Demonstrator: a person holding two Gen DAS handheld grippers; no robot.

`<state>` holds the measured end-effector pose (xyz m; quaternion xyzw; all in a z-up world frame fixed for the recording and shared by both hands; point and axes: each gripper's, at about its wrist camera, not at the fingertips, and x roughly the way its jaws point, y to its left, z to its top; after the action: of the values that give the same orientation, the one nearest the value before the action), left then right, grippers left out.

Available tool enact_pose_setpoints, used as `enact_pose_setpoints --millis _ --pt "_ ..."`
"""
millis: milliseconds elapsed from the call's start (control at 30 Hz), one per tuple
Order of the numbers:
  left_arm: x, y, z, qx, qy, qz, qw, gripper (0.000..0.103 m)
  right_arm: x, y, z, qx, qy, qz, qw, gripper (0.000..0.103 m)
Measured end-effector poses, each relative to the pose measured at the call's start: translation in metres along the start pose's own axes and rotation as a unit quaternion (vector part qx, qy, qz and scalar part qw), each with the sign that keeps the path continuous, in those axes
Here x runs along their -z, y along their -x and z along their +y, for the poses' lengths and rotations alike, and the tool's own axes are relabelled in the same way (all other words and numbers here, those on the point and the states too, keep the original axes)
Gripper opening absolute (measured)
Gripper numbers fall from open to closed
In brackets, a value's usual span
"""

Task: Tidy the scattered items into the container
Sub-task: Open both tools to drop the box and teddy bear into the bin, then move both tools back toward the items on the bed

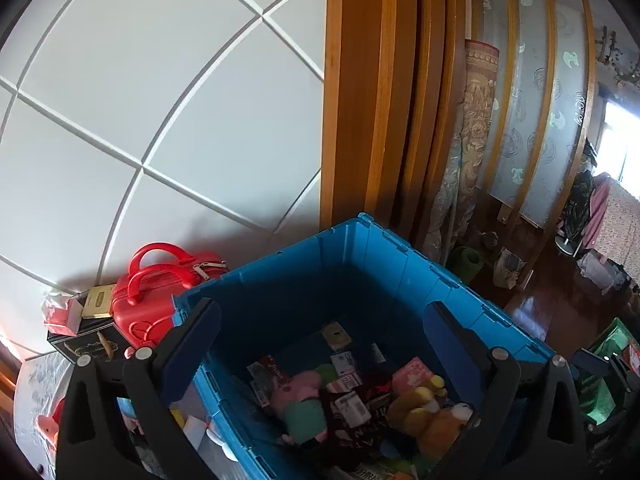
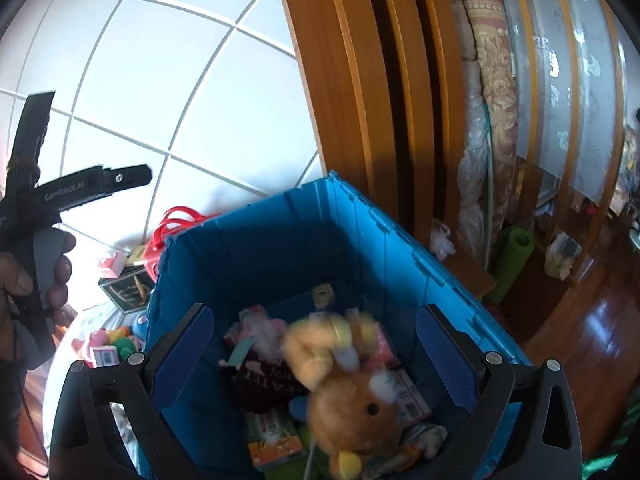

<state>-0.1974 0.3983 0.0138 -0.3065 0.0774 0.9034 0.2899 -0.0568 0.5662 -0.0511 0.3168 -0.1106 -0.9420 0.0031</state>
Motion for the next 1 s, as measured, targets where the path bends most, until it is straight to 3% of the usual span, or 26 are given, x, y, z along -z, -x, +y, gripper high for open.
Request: enact_pose_setpoints --millis 300,533,1000 --pt "0.038 0.02 0.044 -0.033 0.023 0.013 0.9991 0.103 0.002 -0.004 0.021 -0.027 0.011 0.006 1.0 0.103" --pt "0.075 0.054 0.085 -0.078 0.045 0.015 0.9958 0.103 0.006 -0.007 0.054 -0.067 0.033 0.005 0.997 0.103" --pt "0.174 0.126 0.198 -0.141 0.123 0.035 0.9816 0.103 0.024 -0.015 0.166 -0.129 0.096 0.016 0.987 0.103"
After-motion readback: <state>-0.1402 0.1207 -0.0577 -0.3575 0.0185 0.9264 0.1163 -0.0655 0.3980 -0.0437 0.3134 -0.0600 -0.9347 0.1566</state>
